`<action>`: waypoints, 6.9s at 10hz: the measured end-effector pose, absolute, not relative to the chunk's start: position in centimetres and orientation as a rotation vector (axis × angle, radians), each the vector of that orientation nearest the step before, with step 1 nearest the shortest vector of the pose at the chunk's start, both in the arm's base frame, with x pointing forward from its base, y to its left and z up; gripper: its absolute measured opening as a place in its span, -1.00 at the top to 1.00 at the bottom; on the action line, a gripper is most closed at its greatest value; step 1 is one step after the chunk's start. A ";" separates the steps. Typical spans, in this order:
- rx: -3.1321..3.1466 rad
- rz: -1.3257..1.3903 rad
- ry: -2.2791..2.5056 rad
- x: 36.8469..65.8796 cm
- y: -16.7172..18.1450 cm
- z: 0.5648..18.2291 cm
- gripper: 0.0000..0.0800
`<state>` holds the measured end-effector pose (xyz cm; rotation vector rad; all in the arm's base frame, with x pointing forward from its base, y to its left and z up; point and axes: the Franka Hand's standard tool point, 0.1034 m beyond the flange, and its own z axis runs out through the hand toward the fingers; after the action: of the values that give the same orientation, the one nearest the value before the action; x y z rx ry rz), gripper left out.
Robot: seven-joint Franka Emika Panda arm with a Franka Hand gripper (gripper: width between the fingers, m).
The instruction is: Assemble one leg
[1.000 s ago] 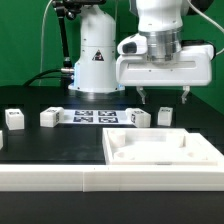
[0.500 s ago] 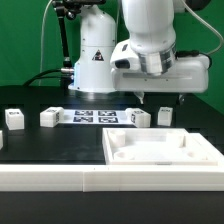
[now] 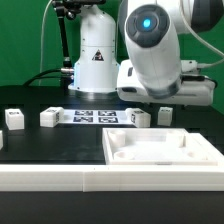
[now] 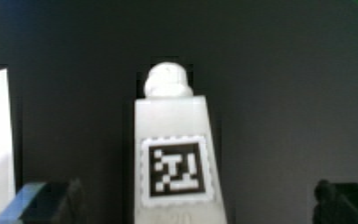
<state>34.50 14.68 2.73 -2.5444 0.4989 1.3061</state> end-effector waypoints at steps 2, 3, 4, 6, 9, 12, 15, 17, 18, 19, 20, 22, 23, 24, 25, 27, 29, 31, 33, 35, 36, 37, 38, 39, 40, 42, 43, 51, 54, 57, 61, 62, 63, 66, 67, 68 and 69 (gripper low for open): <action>-2.547 1.321 0.496 33.8 15.0 1.8 -0.62; -2.549 1.328 0.499 33.4 14.9 1.3 -0.62; -2.550 1.336 0.502 32.8 14.8 1.1 -0.62; -2.591 1.327 0.469 32.7 15.2 0.7 -0.62; -2.600 1.318 0.473 32.8 15.3 0.6 -0.56; -2.600 1.318 0.474 32.8 15.3 0.6 0.29; -2.600 1.318 0.474 32.8 15.3 0.6 0.29; -2.589 1.332 0.470 32.9 15.2 1.1 0.29; -2.570 1.341 0.464 33.6 15.0 3.1 0.29; -2.564 1.332 0.459 34.2 14.7 4.9 0.28; -2.558 1.323 0.459 34.7 14.4 6.3 0.28; -2.572 1.286 0.461 35.3 14.3 7.2 0.28; -2.615 1.200 0.470 35.9 14.4 6.7 0.28; -2.671 1.087 0.476 36.3 14.5 6.8 0.28; -2.707 1.014 0.452 36.2 14.2 6.7 0.28; -2.800 0.810 0.377 38.1 12.4 6.9 0.28; -2.869 0.639 0.340 40.1 11.9 8.9 0.28; -2.925 0.461 0.319 40.8 11.9 9.6 0.28; -2.966 0.236 0.312 41.2 12.0 9.5 0.28; -3.014 0.019 0.235 41.9 11.7 9.1 0.28; -3.031 -0.102 0.167 42.3 11.5 9.2 0.28; -3.032 -0.196 0.132 43.0 11.4 9.8 0.28; -3.025 -0.269 0.111 43.8 11.4 10.4 0.28; -3.006 -0.378 0.104 44.9 11.6 11.1 0.28; -2.987 -0.466 0.098 45.5 11.7 11.6 0.28; -2.934 -0.676 0.084 45.4 12.1 11.6 0.28; -2.928 -0.699 0.087 45.3 12.2 11.3 0.28; -2.978 -0.707 -0.126 52.1 10.2 12.8 0.28; -2.979 -0.706 -0.126 52.1 10.2 12.7 0.28; -2.981 -0.719 -0.165 54.9 9.9 12.2 0.28; -2.972 -0.740 -0.168 57.9 10.2 11.5 0.28; -2.968 -0.747 -0.166 58.7 10.4 11.5 0.28; -2.966 -0.751 -0.163 59.2 10.4 11.2 0.28; -2.963 -0.755 -0.160 59.9 10.6 10.7 0.28; -2.963 -0.754 -0.160 59.9 10.6 10.6 0.28; -2.964 -0.754 -0.160 59.9 10.6 10.6 0.28; -2.964 -0.753 -0.160 59.9 10.6 10.6 0.28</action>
Offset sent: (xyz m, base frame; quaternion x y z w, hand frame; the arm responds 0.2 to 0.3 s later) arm -0.0239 -0.0060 -0.0282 -0.0225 0.0101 0.0027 0.9997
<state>59.90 10.56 10.60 -2.9638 -0.1603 -0.7535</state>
